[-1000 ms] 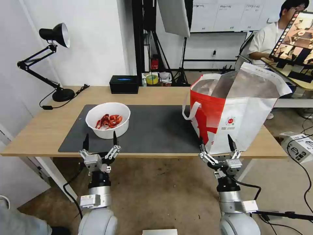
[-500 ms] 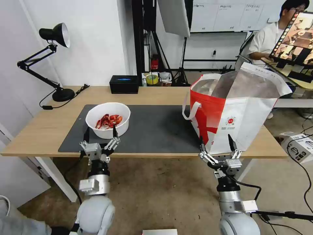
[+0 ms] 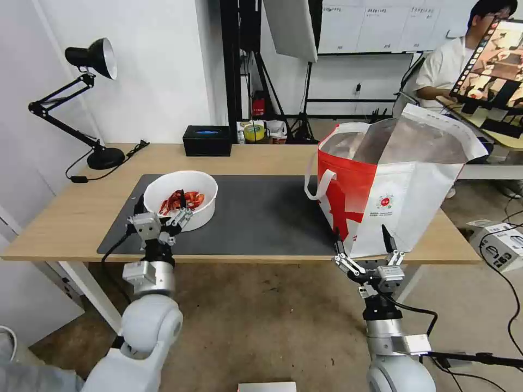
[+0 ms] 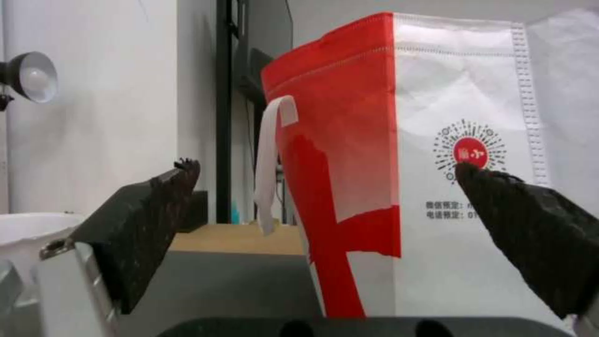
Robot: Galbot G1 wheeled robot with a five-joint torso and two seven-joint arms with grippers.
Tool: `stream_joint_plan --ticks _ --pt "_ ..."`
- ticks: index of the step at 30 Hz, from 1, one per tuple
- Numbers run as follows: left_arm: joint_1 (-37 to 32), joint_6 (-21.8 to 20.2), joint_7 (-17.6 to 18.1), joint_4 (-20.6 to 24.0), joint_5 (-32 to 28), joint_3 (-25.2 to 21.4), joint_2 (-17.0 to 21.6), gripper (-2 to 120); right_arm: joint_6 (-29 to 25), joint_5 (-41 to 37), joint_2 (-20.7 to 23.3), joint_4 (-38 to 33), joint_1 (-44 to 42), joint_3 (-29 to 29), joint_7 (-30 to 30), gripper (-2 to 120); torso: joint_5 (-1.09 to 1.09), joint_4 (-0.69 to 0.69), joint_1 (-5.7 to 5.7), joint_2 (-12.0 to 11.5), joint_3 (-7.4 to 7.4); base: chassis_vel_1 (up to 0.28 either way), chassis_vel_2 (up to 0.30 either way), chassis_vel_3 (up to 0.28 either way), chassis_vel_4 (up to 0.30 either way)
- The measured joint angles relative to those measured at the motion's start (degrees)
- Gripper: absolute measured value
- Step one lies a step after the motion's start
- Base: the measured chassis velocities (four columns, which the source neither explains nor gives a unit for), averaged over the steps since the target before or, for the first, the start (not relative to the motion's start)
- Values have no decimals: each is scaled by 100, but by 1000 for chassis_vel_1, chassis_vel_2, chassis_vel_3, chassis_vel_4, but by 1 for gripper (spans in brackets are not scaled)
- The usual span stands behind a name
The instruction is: Pick up the trash from the table and place it into the takeout bag.
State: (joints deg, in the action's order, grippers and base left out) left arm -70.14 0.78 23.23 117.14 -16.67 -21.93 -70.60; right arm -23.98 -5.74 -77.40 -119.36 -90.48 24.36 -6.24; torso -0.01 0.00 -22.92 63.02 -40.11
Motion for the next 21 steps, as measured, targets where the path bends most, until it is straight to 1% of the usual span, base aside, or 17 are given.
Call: stream_joint_plan --ticks 1,2,4,6,7,11,13,14,15,17,18,21 --pt "71 -98 9 -30 -85 -34 83 100 5 1 11 30 40 -32 0 100 0 0 0 0 0 0 0 0 0" --pt "71 -98 9 -30 -85 -34 83 100 5 1 11 30 40 -32 0 100 0 0 0 0 0 0 0 0 0" --pt "112 -328 41 -36 -232 -137 186 100 27 2 47 90 149 -127 0 100 0 1 0 0 0 0 0 0 0" --pt "115 -390 59 -35 -265 -162 203 100 42 2 56 102 174 -154 -1 100 0 1 0 0 0 0 0 0 0" --pt "125 -547 103 -34 -337 -233 237 100 109 -5 86 128 249 -238 -7 100 0 1 0 0 0 0 0 0 0" --pt "151 -650 129 -35 -385 -278 254 100 136 -16 108 155 303 -303 -12 100 0 2 0 0 0 0 0 0 0" --pt "251 -897 181 -36 -525 -308 289 100 144 -26 131 181 327 -339 -16 100 0 1 0 0 0 0 0 0 0" --pt "251 -897 181 -36 -525 -308 289 100 144 -26 131 181 327 -339 -16 100 0 1 0 0 0 0 0 0 0" --pt "296 -989 207 -36 -580 -309 309 100 144 -29 138 190 330 -342 -18 100 0 0 0 0 0 0 0 0 0" --pt "437 -1281 283 -41 -794 -287 420 100 144 -34 150 202 329 -348 -21 100 0 0 0 0 0 0 0 0 0" --pt "437 -1281 283 -41 -794 -287 420 100 144 -34 150 202 329 -348 -21 100 0 0 0 0 0 0 0 0 0" --pt "592 -1602 407 -106 -1050 -229 559 100 144 -27 146 213 318 -397 -22 100 0 0 0 0 0 0 0 0 0"
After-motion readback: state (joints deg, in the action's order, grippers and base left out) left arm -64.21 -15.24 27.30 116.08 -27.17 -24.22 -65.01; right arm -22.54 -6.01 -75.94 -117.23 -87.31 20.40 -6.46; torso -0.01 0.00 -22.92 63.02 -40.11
